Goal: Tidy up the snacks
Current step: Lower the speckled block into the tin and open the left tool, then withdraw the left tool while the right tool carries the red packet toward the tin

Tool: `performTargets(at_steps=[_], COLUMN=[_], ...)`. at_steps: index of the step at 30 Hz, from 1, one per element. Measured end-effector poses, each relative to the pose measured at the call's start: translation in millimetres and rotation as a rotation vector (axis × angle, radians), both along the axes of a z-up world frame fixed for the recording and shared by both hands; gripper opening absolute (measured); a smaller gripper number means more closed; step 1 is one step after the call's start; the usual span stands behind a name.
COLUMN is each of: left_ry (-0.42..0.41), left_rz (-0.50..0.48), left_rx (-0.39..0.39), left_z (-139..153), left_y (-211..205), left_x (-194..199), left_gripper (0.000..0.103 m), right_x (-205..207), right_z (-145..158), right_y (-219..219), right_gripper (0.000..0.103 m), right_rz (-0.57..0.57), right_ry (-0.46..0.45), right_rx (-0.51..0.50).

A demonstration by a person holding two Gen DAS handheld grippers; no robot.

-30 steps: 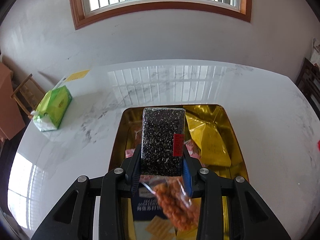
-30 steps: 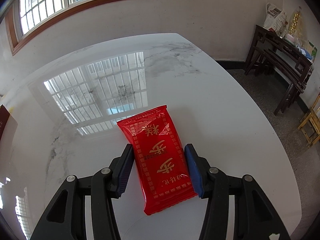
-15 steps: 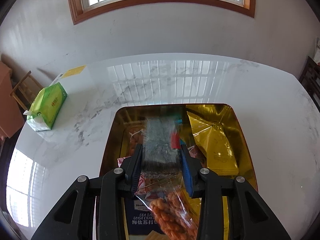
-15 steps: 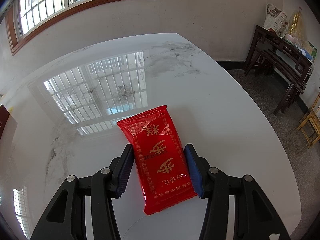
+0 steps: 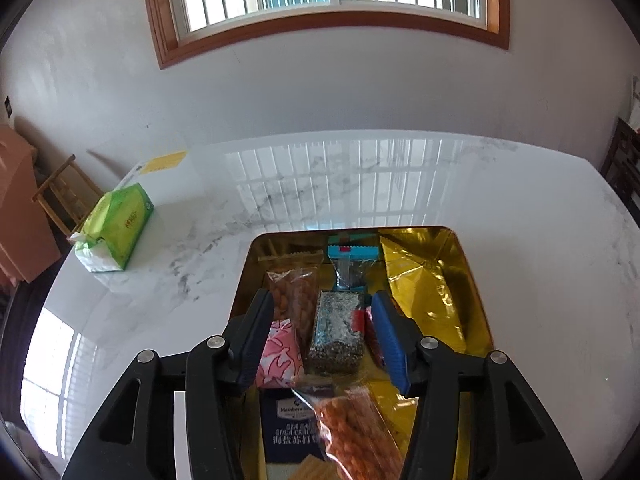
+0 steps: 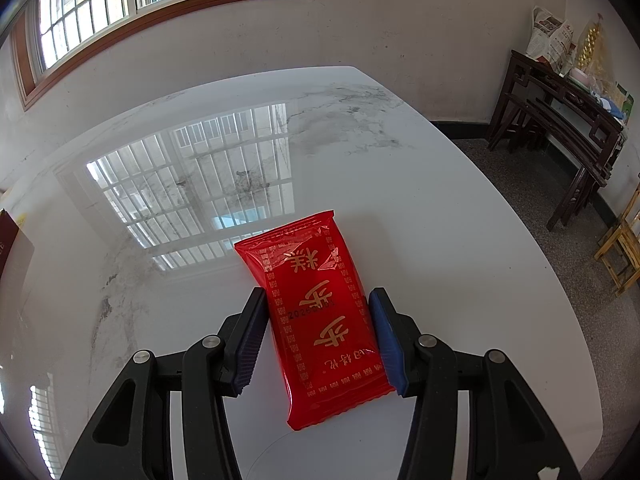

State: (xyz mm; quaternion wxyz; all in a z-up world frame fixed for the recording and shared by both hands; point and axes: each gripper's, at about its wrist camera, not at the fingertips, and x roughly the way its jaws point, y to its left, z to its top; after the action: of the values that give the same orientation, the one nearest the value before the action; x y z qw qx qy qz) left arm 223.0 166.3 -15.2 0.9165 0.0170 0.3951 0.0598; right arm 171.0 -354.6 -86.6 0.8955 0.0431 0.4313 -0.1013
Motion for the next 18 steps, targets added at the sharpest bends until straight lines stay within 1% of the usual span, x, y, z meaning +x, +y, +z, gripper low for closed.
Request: performTargets(at_steps=[5,8,10,12,18], left_ry=[-0.033,-0.060,-0.081,-0.100,-0.115], left_rz=[0.020,0.039,0.044,0.050,0.059], left_rx=[0.003,0.011,0.017,0.031,0.032], left_z=[11.2,18.1,22.2,26.3,32.1], left_y=[-2.9,-5.1,-6.6,-8.4,-11.1], left_x=[-19.9,-36.0,-47.6,-59.6,-89.1], left_gripper=[0.055,0.061,0.069,0.073,0.075], right_x=[0.3,1.1,1.1,1.3,0.8], right_z=[0.0,-1.2,-1.3,-1.2,-1.6], right_y=[-0.2,-1.3,-1.4,-1.6,-2.7], right_gripper=[0.048,0.048,0.048,0.048,0.048], right_rz=[-0.001,-0.001,-0.002,-0.001,-0.009], right_ry=[0.000,0.000,0.000,0.000,0.000], right_rx=[0.000,0.000,0.000,-0.001,-0.001])
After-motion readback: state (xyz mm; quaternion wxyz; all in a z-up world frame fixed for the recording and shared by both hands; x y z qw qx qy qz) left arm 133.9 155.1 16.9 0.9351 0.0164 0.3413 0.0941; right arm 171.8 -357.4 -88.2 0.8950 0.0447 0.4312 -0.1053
